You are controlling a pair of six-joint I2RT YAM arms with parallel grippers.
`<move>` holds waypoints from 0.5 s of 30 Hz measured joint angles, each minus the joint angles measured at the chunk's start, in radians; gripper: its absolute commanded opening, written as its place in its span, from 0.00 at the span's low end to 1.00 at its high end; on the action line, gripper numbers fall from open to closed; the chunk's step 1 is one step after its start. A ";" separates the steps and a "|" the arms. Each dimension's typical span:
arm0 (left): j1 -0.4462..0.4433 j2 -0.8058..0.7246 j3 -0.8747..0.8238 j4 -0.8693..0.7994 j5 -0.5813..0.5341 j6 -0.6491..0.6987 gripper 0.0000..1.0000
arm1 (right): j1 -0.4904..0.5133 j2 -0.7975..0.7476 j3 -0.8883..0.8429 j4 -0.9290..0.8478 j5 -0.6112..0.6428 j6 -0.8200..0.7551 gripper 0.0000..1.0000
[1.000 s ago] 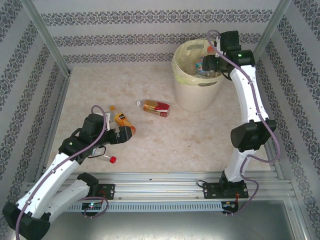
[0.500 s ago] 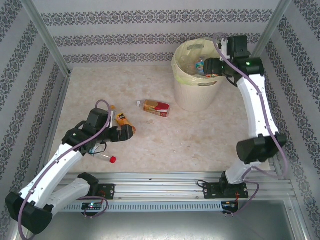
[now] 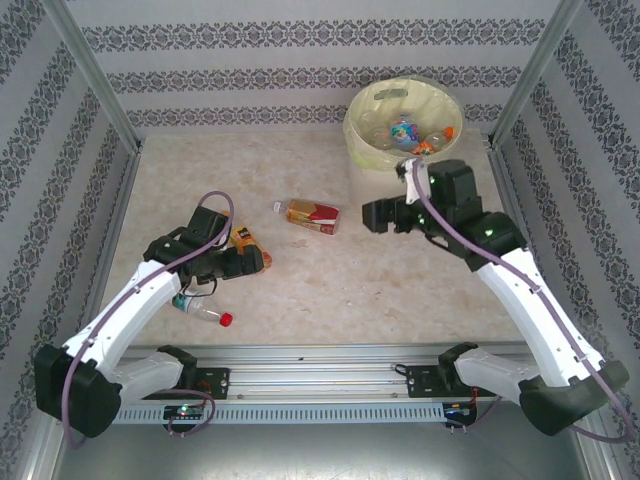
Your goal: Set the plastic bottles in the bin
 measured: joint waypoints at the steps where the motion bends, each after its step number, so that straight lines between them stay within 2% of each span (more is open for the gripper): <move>1: 0.005 0.014 0.000 0.003 0.003 -0.004 1.00 | 0.025 -0.011 -0.036 0.017 -0.008 0.014 0.98; 9: 0.047 0.152 0.000 0.074 0.060 -0.074 1.00 | 0.177 -0.069 -0.232 0.122 -0.019 0.103 0.98; 15: 0.061 0.252 0.000 0.152 0.106 -0.135 1.00 | 0.212 -0.082 -0.320 0.144 -0.013 0.147 0.98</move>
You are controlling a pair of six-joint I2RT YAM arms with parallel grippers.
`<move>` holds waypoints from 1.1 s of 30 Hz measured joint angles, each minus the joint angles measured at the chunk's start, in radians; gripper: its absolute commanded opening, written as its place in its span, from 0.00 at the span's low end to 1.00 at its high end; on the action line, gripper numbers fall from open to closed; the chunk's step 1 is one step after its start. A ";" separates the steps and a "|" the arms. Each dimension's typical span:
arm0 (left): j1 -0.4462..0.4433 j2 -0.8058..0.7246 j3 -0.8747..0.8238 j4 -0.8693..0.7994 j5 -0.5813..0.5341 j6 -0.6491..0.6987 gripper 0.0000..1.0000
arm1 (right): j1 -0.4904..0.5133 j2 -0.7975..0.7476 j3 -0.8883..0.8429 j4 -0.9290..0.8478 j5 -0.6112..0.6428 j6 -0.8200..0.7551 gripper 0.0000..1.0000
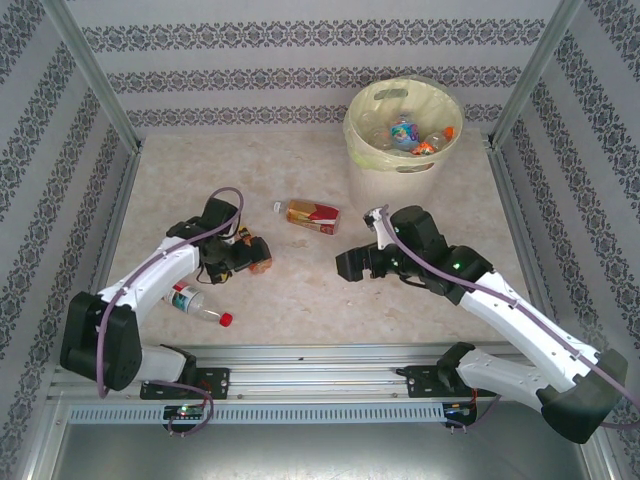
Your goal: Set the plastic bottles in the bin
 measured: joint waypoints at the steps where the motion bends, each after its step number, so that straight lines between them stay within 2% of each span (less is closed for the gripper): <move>1: 0.002 0.012 0.000 0.011 0.008 -0.007 1.00 | 0.000 -0.002 -0.006 0.001 0.000 0.003 0.98; 18: 0.017 0.170 0.005 0.169 0.047 -0.061 0.91 | 0.011 -0.028 -0.063 0.018 0.009 0.029 0.98; 33: 0.017 0.189 -0.010 0.212 0.065 -0.066 0.68 | 0.013 -0.097 -0.146 0.024 0.035 0.060 0.98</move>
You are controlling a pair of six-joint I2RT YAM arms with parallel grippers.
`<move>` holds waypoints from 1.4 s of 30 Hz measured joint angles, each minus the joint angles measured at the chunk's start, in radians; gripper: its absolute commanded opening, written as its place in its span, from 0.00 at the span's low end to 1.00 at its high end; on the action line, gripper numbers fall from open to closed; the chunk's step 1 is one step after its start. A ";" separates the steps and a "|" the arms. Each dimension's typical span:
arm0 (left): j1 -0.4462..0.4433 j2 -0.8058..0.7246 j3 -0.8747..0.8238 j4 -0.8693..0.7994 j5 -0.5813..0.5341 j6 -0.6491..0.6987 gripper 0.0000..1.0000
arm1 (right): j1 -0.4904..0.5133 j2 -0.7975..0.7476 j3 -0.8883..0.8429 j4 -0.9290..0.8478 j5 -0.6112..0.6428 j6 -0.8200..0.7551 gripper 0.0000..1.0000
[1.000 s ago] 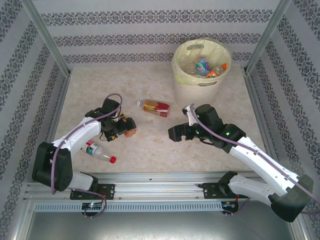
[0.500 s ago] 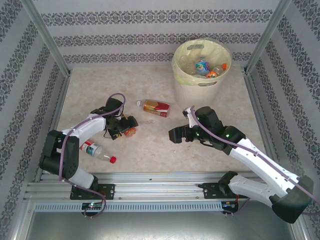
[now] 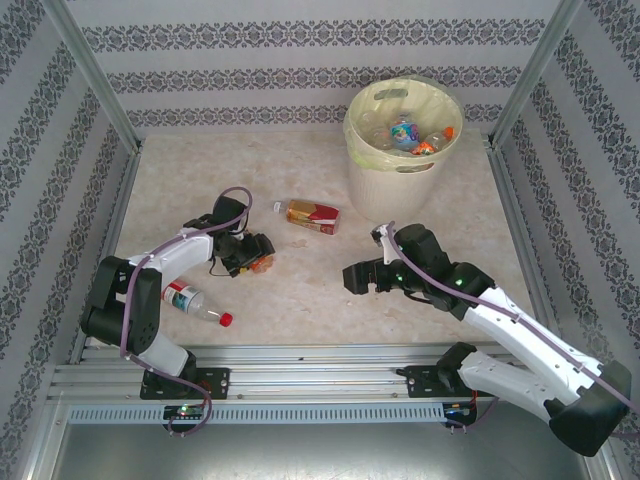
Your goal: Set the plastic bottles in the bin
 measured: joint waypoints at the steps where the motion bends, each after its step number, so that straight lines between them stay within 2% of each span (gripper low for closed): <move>1: 0.000 0.000 -0.003 0.000 0.002 0.001 0.66 | 0.000 -0.003 -0.002 0.000 0.002 0.003 0.98; 6: 0.000 -0.019 -0.021 0.014 0.009 0.018 0.58 | 0.000 -0.021 -0.003 0.002 0.007 0.017 0.98; 13: 0.000 -0.081 -0.030 -0.005 0.012 0.092 0.59 | 0.006 -0.009 -0.027 0.055 -0.003 0.060 0.97; 21: -0.013 -0.305 -0.093 -0.013 0.097 0.197 0.62 | 0.006 0.108 -0.022 0.144 -0.020 0.183 0.97; 24: -0.053 -0.390 -0.117 -0.018 0.130 0.227 0.62 | 0.006 0.172 -0.005 0.198 -0.050 0.237 0.96; 30: -0.198 -0.514 -0.139 -0.025 0.158 0.253 0.63 | 0.006 0.304 0.086 0.319 -0.123 0.317 0.95; 36: -0.323 -0.551 -0.139 -0.025 0.145 0.256 0.63 | 0.006 0.425 0.188 0.417 -0.201 0.364 0.94; 42: -0.382 -0.554 -0.138 -0.025 0.094 0.256 0.63 | 0.006 0.489 0.217 0.472 -0.241 0.399 0.93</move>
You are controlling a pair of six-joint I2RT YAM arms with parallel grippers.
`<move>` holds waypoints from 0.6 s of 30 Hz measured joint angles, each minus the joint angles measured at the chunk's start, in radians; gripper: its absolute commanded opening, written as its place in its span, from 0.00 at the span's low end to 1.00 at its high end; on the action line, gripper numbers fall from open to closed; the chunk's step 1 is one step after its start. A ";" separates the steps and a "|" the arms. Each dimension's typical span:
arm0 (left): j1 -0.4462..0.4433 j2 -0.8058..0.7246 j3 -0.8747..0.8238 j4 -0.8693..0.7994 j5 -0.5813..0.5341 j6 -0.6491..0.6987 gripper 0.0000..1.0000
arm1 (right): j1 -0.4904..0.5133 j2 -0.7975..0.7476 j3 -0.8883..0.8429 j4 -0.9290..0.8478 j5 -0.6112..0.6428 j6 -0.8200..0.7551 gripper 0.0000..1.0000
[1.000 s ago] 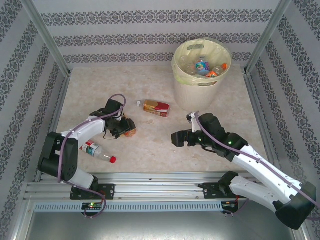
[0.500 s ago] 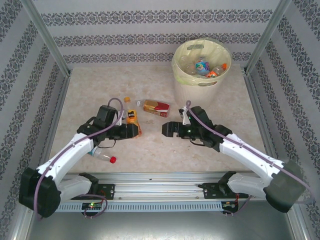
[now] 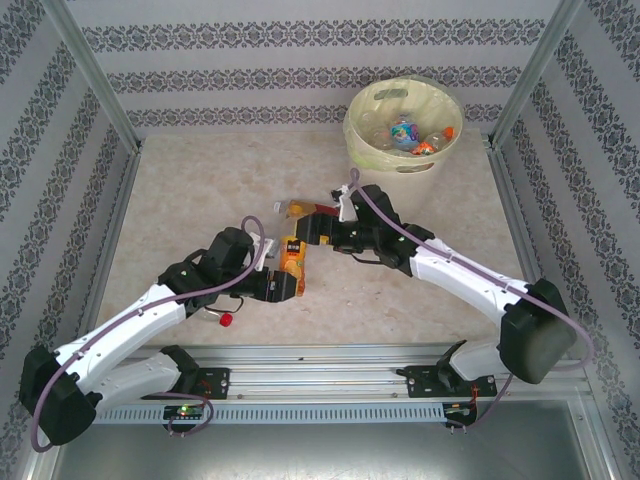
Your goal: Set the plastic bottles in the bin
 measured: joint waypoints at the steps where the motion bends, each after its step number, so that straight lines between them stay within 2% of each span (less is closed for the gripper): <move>1: -0.005 0.000 0.001 0.000 -0.010 0.000 0.63 | 0.000 0.009 0.003 0.004 -0.001 0.009 0.93; 12: -0.049 0.004 0.008 0.021 -0.076 -0.003 0.63 | 0.000 0.085 0.012 0.047 -0.028 0.059 0.91; 18: -0.069 0.021 0.009 0.043 -0.093 -0.004 0.63 | 0.000 0.121 0.031 0.073 -0.043 0.074 0.81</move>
